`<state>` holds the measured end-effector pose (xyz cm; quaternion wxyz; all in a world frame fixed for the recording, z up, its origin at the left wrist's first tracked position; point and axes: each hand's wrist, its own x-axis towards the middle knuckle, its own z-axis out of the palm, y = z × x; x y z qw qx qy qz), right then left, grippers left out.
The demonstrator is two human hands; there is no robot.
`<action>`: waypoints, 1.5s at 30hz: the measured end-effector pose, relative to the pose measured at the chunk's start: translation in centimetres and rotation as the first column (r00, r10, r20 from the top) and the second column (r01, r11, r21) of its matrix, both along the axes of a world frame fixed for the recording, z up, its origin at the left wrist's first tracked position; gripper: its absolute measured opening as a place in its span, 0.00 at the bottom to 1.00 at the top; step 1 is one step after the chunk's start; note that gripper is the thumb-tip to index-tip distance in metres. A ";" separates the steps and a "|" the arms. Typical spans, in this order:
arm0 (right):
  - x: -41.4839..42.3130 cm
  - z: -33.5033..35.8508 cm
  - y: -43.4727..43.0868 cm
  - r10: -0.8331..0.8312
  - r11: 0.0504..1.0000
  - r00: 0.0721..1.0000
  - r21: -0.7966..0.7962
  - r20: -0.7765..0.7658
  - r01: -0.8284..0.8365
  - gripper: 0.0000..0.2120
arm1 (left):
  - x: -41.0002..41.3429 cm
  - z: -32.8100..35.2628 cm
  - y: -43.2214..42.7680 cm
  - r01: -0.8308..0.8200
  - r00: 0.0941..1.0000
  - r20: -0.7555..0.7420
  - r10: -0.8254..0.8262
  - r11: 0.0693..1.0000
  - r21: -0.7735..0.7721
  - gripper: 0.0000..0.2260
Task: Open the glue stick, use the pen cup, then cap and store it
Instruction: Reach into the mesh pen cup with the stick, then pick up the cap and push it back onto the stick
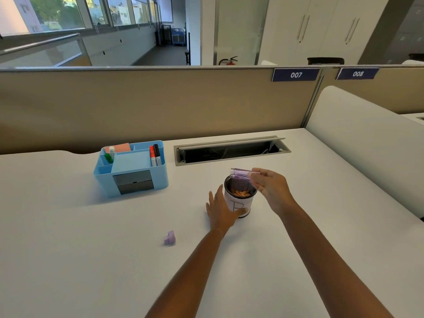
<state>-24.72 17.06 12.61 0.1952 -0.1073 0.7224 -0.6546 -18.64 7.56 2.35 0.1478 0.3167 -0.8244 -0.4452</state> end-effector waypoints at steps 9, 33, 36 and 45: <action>4.5 -2.2 -1.3 0.273 0.868 0.871 -0.496 0.409 -0.039 0.06 | 4.6 2.5 0.4 -0.156 0.919 -0.347 0.185 0.982 0.109 0.23; 14.9 -11.4 -8.8 0.652 0.720 0.677 0.559 -0.341 -0.411 0.16 | 15.3 1.6 -7.2 -0.363 0.899 -0.214 0.382 0.924 0.122 0.15; 14.6 -12.0 -8.9 0.664 0.708 0.639 0.602 -0.388 -0.370 0.14 | 15.7 1.5 -7.1 -0.355 0.908 -0.197 0.370 0.929 0.108 0.15; 12.7 -10.7 -7.7 0.366 0.911 0.900 0.289 -0.235 -0.294 0.13 | 16.8 0.8 -7.5 -0.299 0.947 -0.128 0.294 0.954 -0.020 0.17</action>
